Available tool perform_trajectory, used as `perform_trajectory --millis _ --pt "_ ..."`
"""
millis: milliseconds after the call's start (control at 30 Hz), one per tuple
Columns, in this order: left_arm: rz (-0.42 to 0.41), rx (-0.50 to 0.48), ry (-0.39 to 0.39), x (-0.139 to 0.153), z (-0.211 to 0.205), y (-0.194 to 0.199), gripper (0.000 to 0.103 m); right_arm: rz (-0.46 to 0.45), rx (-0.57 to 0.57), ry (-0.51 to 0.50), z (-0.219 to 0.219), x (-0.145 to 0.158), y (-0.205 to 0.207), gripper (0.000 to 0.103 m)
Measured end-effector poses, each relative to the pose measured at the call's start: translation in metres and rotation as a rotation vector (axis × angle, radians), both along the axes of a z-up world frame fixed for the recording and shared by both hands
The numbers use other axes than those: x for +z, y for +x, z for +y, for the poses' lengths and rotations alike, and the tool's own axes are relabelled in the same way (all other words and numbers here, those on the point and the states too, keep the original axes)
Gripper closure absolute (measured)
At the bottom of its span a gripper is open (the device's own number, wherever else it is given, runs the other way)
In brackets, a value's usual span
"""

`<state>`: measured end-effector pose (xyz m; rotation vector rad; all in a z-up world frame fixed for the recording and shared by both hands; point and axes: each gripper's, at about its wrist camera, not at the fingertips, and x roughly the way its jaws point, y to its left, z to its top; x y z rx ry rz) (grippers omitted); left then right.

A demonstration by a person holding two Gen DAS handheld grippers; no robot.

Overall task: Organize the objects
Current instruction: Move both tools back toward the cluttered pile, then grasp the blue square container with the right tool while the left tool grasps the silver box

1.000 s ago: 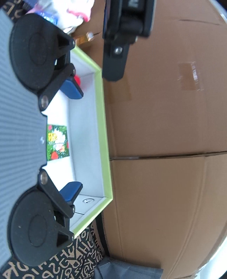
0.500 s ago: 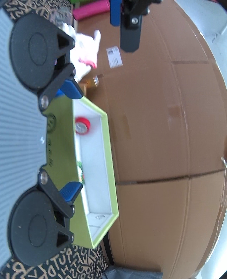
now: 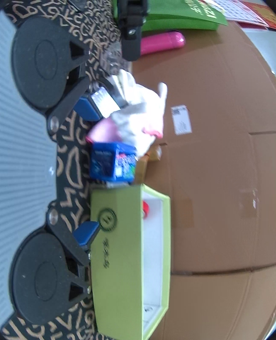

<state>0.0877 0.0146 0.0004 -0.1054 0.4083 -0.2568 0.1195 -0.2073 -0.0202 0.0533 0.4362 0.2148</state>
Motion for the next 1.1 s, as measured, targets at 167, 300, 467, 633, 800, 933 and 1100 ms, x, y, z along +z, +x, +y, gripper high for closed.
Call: perform_trajectory --millis 167,300,467,633,800,933,1100 --pt "0.017 -0.06 0.069 -0.018 -0.004 0.015 0.005 0.043 0.009 -0.016 0.012 -0.009 0.011 0.0" --pt "0.011 -0.158 0.126 -0.025 -0.016 0.025 0.013 0.062 -0.01 0.028 0.005 -0.008 0.02 0.0" --pt "0.035 -0.195 0.156 -0.029 -0.028 0.049 0.024 0.088 -0.037 0.05 0.0 -0.007 0.04 0.009" --pt "0.073 -0.222 0.152 -0.035 -0.031 0.067 0.034 0.146 -0.042 0.109 -0.001 -0.015 0.067 0.017" --pt "0.082 -0.259 0.167 -0.04 -0.035 0.071 0.058 0.169 0.008 0.155 0.003 -0.023 0.076 0.046" --pt "0.083 -0.264 0.155 -0.042 -0.034 0.067 0.063 0.144 -0.003 0.136 0.006 -0.023 0.07 0.046" --pt "0.108 -0.27 0.141 -0.033 -0.031 0.051 0.083 0.139 0.011 0.125 0.0 -0.021 0.05 0.046"
